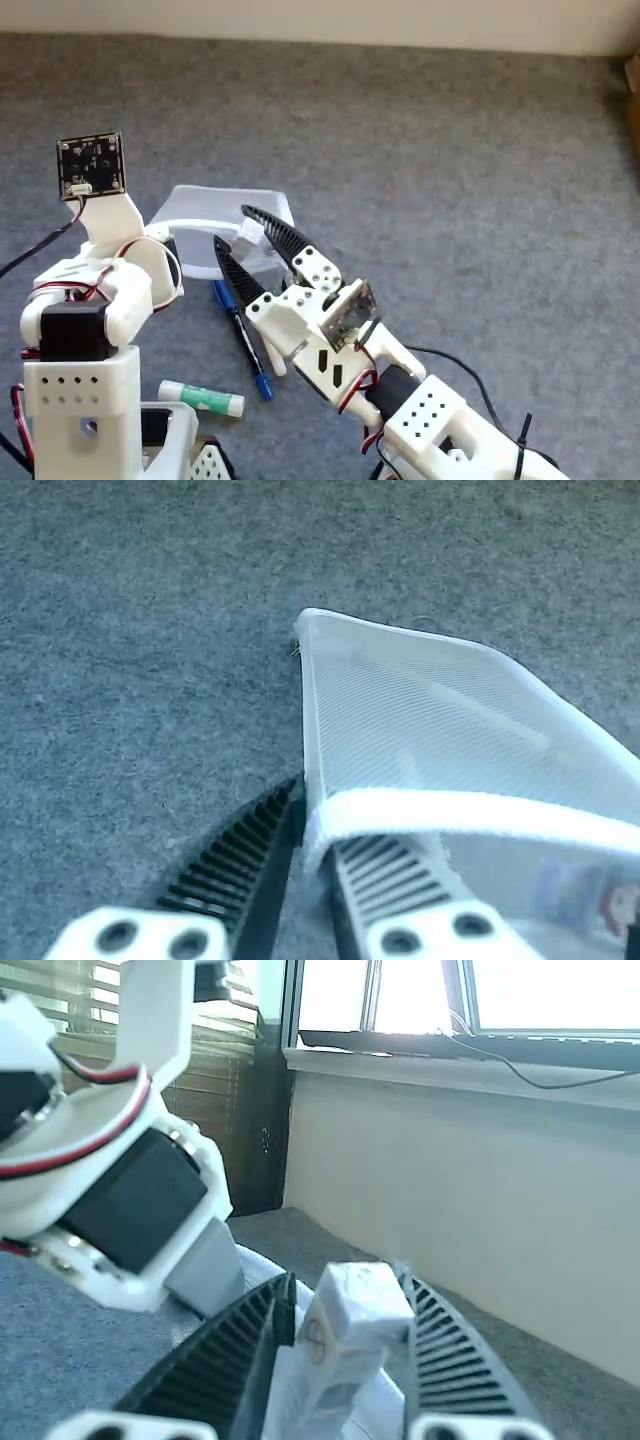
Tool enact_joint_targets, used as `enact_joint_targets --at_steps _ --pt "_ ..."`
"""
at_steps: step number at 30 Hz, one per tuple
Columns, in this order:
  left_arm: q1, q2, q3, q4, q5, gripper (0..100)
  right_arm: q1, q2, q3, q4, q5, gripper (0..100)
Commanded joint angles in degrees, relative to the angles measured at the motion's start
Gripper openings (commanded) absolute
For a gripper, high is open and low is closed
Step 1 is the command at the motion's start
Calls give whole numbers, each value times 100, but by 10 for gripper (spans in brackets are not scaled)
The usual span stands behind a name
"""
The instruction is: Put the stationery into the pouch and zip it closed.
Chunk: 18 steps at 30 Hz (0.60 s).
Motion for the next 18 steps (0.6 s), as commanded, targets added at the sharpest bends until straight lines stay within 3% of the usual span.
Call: enact_joint_targets --at_steps 1,6,13,18 --pt "-92 4 -4 -123 44 6 84 -66 -66 -136 53 144" --pt "-92 4 -4 -123 44 6 84 -119 -57 -136 53 129" --pt "-92 4 -4 -123 44 6 75 -927 -40 409 62 3" --pt "-92 4 -4 -123 44 6 66 -1015 -40 585 62 5"
